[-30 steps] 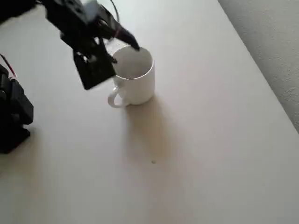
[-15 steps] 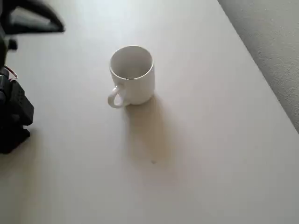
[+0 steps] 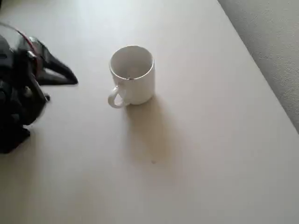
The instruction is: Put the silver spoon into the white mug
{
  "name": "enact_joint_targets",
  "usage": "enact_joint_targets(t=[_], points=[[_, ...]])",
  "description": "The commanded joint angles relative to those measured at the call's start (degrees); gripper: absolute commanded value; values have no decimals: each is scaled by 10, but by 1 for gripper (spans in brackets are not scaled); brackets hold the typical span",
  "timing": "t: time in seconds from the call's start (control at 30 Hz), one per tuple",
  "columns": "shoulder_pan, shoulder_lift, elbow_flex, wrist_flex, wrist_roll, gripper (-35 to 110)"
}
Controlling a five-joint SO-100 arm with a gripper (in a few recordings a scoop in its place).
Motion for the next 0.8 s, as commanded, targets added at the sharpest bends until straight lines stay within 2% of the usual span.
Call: enact_joint_targets(t=[0.0, 0.77], points=[[20, 32, 54, -12, -11, -2], [35, 32, 130, -27, -14, -2]])
